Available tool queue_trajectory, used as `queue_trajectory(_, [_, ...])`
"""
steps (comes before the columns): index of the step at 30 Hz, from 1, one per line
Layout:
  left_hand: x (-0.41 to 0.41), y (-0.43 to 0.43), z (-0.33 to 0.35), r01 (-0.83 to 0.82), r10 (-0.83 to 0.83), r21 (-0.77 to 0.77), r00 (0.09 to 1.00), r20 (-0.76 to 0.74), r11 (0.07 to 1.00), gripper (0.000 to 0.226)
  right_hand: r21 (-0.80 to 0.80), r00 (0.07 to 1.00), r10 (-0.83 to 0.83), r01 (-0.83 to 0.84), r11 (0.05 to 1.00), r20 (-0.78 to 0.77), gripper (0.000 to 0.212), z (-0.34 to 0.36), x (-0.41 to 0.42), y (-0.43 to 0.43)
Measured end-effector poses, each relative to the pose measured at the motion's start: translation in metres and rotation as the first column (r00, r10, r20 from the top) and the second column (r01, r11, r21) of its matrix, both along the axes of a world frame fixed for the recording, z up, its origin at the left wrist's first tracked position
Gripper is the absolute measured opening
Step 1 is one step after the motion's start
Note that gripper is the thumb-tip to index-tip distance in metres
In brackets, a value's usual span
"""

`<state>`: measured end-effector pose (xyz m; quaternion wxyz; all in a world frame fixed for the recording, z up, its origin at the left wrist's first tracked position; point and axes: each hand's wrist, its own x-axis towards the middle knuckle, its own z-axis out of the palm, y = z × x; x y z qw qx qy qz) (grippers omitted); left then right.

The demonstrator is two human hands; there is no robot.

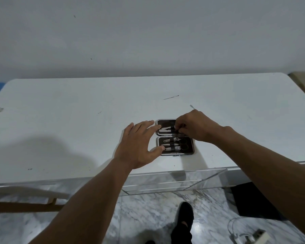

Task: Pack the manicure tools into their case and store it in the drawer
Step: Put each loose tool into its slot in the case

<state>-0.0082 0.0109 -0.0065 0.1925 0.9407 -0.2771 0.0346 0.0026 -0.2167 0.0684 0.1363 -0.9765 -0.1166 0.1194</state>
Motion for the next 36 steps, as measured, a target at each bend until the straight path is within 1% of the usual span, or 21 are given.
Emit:
queue_trajectory(11, [0.000,0.000,-0.001,0.010,-0.010,-0.015,1.000,-0.022,1.000,0.067,0.052,1.000,-0.020,0.019,0.998,0.021,0.016,0.001,-0.002,-0.004])
queue_trajectory(13, [0.000,0.000,-0.001,0.017,-0.018,-0.023,0.999,-0.027,1.000,0.066,0.070,0.999,-0.040,0.037,0.997,0.036,0.015,0.001,-0.003,-0.006])
queue_trajectory(16, [0.000,0.001,-0.001,0.026,-0.027,-0.017,0.999,-0.034,1.000,0.066,0.083,0.990,-0.118,0.112,0.990,0.073,0.013,0.001,-0.002,-0.012])
queue_trajectory(22, [0.002,0.001,-0.004,0.024,-0.023,0.006,0.998,-0.054,1.000,0.069,0.025,0.938,-0.324,0.323,0.946,0.121,0.014,0.001,0.007,-0.036])
queue_trajectory(25, [0.002,0.001,-0.005,0.027,-0.027,0.005,0.998,-0.054,1.000,0.069,-0.019,0.914,-0.391,0.395,0.918,0.109,0.023,0.000,0.016,-0.046])
queue_trajectory(27, [0.003,0.002,-0.005,0.028,-0.028,0.004,0.998,-0.051,1.000,0.070,-0.033,0.913,-0.398,0.402,0.915,0.089,0.027,0.000,0.022,-0.047])
queue_trajectory(29, [0.003,0.002,-0.004,0.028,-0.027,0.005,0.999,-0.047,1.000,0.070,-0.062,0.925,-0.373,0.377,0.924,0.069,0.019,-0.003,0.025,-0.045])
queue_trajectory(31, [0.003,0.002,-0.004,0.025,-0.025,0.004,0.999,-0.046,1.000,0.070,-0.104,0.927,-0.373,0.375,0.921,0.047,0.017,-0.005,0.026,-0.040])
queue_trajectory(36, [0.003,0.002,-0.004,0.021,-0.021,0.002,0.999,-0.046,1.000,0.069,-0.101,0.906,-0.412,0.421,0.902,0.094,0.020,-0.010,0.032,-0.038])
